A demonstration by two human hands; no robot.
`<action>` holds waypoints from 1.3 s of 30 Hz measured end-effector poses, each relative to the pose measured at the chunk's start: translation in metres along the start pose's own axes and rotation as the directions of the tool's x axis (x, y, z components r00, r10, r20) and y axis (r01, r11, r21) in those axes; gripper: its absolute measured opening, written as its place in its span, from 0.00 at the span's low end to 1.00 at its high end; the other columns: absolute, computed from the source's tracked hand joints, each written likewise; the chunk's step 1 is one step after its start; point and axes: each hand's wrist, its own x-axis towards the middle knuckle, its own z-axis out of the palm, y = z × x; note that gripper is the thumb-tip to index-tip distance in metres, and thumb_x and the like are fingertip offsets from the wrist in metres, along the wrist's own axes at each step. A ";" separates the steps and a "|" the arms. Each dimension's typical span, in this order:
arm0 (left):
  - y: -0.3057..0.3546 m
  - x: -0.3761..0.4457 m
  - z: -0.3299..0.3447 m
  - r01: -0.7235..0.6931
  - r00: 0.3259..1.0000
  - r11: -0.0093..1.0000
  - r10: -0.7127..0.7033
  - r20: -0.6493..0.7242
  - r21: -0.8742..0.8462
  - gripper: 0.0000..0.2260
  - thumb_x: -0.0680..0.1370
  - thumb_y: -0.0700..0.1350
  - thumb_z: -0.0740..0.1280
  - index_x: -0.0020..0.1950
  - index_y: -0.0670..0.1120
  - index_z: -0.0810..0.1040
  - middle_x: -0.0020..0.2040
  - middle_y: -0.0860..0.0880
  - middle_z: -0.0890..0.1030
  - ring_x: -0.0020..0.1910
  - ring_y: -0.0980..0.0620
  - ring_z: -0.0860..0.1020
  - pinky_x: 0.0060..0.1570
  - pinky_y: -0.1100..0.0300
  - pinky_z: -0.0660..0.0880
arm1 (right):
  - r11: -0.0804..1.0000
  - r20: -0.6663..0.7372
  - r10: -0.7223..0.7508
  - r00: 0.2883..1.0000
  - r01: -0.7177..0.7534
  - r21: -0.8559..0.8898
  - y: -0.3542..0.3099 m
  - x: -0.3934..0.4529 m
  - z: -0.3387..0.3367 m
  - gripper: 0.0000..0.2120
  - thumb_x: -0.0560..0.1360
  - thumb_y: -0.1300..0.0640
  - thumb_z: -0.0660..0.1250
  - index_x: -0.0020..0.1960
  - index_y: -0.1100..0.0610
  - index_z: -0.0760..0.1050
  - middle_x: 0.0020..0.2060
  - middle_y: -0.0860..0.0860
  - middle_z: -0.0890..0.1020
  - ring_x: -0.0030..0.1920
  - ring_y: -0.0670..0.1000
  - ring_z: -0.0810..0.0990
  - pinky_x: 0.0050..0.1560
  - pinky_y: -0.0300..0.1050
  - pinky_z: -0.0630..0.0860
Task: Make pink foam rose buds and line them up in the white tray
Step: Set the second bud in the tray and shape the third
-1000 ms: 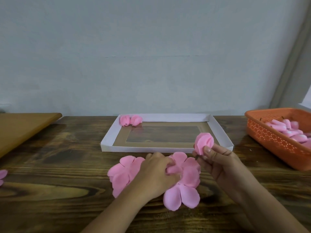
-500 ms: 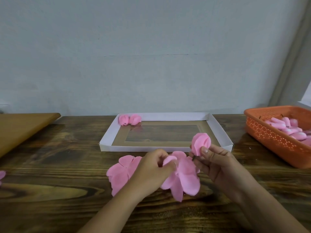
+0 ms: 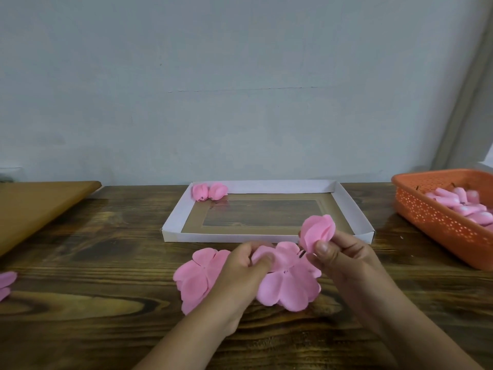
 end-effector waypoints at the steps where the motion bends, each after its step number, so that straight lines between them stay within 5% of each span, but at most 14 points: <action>1: 0.000 -0.001 0.001 0.009 1.000 1.000 -0.009 0.014 -0.022 0.06 0.83 0.46 0.65 0.57 0.53 0.81 0.52 0.53 0.86 0.54 0.52 0.84 0.55 0.50 0.83 | 1.000 0.008 0.007 1.000 -0.007 -0.019 0.001 -0.001 0.002 0.27 0.66 0.41 0.79 0.60 0.53 0.83 0.54 0.57 0.86 0.53 0.55 0.86 0.46 0.43 0.82; 10: 0.003 -0.004 0.007 0.075 0.995 0.976 -0.060 0.081 -0.204 0.08 0.84 0.43 0.65 0.61 0.47 0.81 0.53 0.46 0.87 0.53 0.47 0.86 0.56 0.47 0.82 | 0.979 0.036 0.064 0.997 -0.056 -0.195 0.011 -0.002 0.006 0.18 0.69 0.44 0.71 0.57 0.47 0.84 0.54 0.52 0.86 0.55 0.55 0.84 0.53 0.50 0.79; 14: 0.005 -0.005 0.004 0.082 0.994 0.970 -0.064 0.088 -0.228 0.08 0.84 0.43 0.65 0.61 0.46 0.81 0.54 0.45 0.87 0.54 0.45 0.86 0.53 0.46 0.84 | 0.974 0.014 0.058 0.998 -0.053 -0.222 0.012 -0.002 0.006 0.12 0.74 0.47 0.72 0.56 0.46 0.85 0.53 0.51 0.87 0.55 0.55 0.84 0.48 0.45 0.82; 18: 0.007 -0.006 0.003 0.098 0.991 0.955 -0.068 0.115 -0.281 0.08 0.84 0.43 0.65 0.61 0.45 0.82 0.54 0.43 0.87 0.52 0.44 0.86 0.42 0.52 0.83 | 0.976 -0.003 0.034 0.999 -0.034 -0.215 0.012 -0.003 0.008 0.13 0.74 0.54 0.70 0.57 0.49 0.85 0.52 0.55 0.87 0.55 0.60 0.84 0.54 0.68 0.79; 22: 0.007 -0.007 0.002 0.103 0.976 0.939 -0.032 0.214 -0.329 0.11 0.85 0.44 0.63 0.62 0.43 0.81 0.56 0.39 0.85 0.56 0.40 0.85 0.47 0.47 0.84 | 0.971 -0.005 0.020 1.000 -0.021 -0.238 0.014 -0.003 0.009 0.13 0.74 0.57 0.71 0.58 0.51 0.85 0.53 0.55 0.87 0.55 0.60 0.84 0.55 0.71 0.78; 25: 0.005 -0.007 0.002 0.096 0.969 0.930 -0.006 0.247 -0.355 0.12 0.85 0.44 0.63 0.63 0.42 0.82 0.58 0.37 0.84 0.58 0.38 0.83 0.57 0.39 0.81 | 0.970 0.014 0.005 1.000 -0.001 -0.243 0.016 -0.003 0.010 0.14 0.73 0.56 0.72 0.57 0.49 0.85 0.54 0.53 0.86 0.55 0.57 0.85 0.50 0.61 0.84; 28: 0.005 -0.008 0.005 0.077 0.957 0.917 0.043 0.288 -0.391 0.13 0.81 0.49 0.69 0.61 0.43 0.84 0.59 0.37 0.84 0.60 0.39 0.83 0.58 0.42 0.81 | 0.970 -0.016 -0.027 1.000 0.022 -0.244 0.018 -0.002 0.010 0.16 0.68 0.52 0.75 0.55 0.45 0.86 0.62 0.42 0.82 0.61 0.45 0.81 0.50 0.44 0.83; 31: 0.005 -0.009 0.006 0.069 0.943 0.907 0.077 0.325 -0.416 0.18 0.78 0.53 0.71 0.62 0.42 0.83 0.60 0.37 0.84 0.62 0.39 0.82 0.60 0.42 0.80 | 0.945 -0.011 -0.062 0.998 0.055 -0.322 0.019 -0.002 0.009 0.18 0.65 0.47 0.76 0.55 0.43 0.86 0.65 0.31 0.75 0.66 0.36 0.74 0.52 0.42 0.82; 39: 0.005 -0.011 0.004 0.125 0.958 0.871 0.019 0.287 -0.475 0.15 0.83 0.48 0.65 0.61 0.39 0.83 0.61 0.37 0.83 0.63 0.41 0.82 0.63 0.48 0.78 | 0.925 0.107 -0.103 0.989 0.134 -0.355 0.017 -0.004 0.014 0.15 0.69 0.55 0.74 0.55 0.46 0.86 0.65 0.36 0.75 0.68 0.39 0.73 0.57 0.35 0.77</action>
